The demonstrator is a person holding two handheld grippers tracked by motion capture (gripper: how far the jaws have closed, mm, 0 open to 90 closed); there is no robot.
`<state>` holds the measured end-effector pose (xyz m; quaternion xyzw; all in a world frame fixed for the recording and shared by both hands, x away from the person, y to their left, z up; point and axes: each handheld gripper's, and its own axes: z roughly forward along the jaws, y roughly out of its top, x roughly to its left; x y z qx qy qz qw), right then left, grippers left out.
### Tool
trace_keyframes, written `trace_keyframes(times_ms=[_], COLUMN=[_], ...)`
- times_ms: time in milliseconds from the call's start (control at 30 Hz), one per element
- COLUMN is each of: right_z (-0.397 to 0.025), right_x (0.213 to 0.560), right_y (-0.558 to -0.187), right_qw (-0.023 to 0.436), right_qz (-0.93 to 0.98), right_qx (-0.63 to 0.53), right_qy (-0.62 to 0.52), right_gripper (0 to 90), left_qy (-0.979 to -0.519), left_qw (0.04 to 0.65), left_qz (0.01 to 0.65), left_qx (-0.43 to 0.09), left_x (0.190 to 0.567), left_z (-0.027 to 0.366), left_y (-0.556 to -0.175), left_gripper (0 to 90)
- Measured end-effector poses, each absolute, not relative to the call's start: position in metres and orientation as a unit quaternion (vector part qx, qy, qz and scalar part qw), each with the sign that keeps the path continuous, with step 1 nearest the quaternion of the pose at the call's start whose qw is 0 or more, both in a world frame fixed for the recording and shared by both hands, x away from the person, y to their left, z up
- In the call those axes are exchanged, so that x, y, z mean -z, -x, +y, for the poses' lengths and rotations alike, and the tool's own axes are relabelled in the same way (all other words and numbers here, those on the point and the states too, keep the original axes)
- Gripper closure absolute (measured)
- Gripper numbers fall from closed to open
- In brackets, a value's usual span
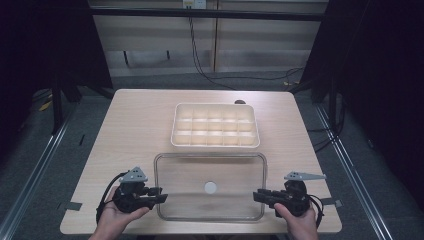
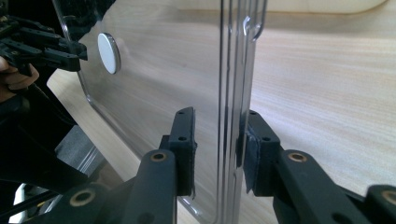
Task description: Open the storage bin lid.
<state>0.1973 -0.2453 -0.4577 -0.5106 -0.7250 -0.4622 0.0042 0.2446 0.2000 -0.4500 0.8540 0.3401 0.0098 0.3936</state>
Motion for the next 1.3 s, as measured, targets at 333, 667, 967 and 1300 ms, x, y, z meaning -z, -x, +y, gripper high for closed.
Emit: trace_keyframes(times_ms=[333, 667, 967, 1300], right_z=[-0.246, -0.244, -0.244, -0.245], right_x=[0.466, 0.473, 0.477, 0.485], right_y=[-0.203, -0.206, -0.213, -0.218], right_qw=[0.017, 0.016, 0.019, 0.03], right_qz=[-0.724, -0.729, -0.728, -0.727], right_qx=[0.451, 0.437, 0.435, 0.422], right_qy=[0.521, 0.527, 0.53, 0.541], right_gripper=[67.7, 65.6, 63.6, 59.3], left_qy=[-0.852, -0.85, -0.857, -0.859], left_qw=[0.394, 0.392, 0.384, 0.372], left_qz=[0.344, 0.35, 0.344, 0.351], left_qx=[0.003, 0.024, 0.021, 0.034], left_x=[0.452, 0.459, 0.462, 0.469], left_z=[0.199, 0.198, 0.197, 0.194], left_y=[-0.252, -0.257, -0.263, -0.271], left_gripper=[65.1, 62.8, 60.4, 58.2])
